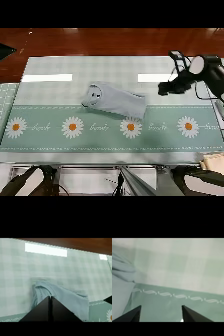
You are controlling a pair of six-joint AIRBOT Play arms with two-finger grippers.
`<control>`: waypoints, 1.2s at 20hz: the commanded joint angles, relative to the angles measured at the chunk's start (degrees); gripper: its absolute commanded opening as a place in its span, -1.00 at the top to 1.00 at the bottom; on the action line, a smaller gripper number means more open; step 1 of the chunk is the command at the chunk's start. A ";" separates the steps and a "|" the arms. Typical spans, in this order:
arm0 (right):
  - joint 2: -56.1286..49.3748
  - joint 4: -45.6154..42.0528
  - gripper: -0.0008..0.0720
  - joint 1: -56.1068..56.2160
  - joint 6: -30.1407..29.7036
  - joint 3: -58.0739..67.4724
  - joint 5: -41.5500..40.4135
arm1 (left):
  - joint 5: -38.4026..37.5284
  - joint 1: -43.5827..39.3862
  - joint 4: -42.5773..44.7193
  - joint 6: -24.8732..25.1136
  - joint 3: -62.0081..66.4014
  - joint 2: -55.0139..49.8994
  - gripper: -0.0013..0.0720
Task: Fold the shirts.
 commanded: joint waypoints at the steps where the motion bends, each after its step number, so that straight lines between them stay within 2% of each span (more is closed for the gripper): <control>1: 0.52 24.02 -0.64 -8.35 -5.42 -11.02 -0.22 | -0.04 0.00 0.00 0.07 -0.11 -0.02 0.89; 2: 0.52 29.05 -0.64 -8.11 -7.06 -14.14 -3.32 | -0.04 0.00 0.00 0.07 -0.11 -0.02 0.89; 4: 0.52 33.70 -0.64 -5.97 -7.82 -19.23 -10.19 | -0.04 0.00 0.00 0.07 -0.11 -0.02 0.89; 11: -2.56 37.31 -0.63 5.77 -2.43 -23.58 -31.26 | -0.07 0.00 0.00 0.04 -0.11 -0.04 0.89; 12: -3.17 38.64 -0.46 6.75 -1.88 -23.56 -33.11 | -0.07 0.00 0.00 0.07 -0.11 -0.04 0.89; 13: -3.21 39.52 0.19 7.21 -1.92 -23.56 -34.40 | -0.07 0.00 0.00 0.07 -0.11 -0.07 0.89; 14: -2.78 40.19 0.88 7.06 -1.90 -23.37 -34.64 | -0.07 0.00 0.00 0.07 -0.11 -0.15 0.89; 15: -1.62 40.09 0.90 6.23 -2.60 -22.64 -33.31 | -0.07 0.00 0.00 0.07 -0.11 -0.26 0.89; 18: 6.01 37.57 0.90 1.62 -9.62 -18.36 -25.44 | -0.02 0.00 0.02 0.09 -0.20 -1.60 0.89; 24: 25.00 33.88 0.90 -19.08 -3.67 -4.92 -8.55 | 0.79 -3.26 0.02 0.15 -0.24 -9.42 0.89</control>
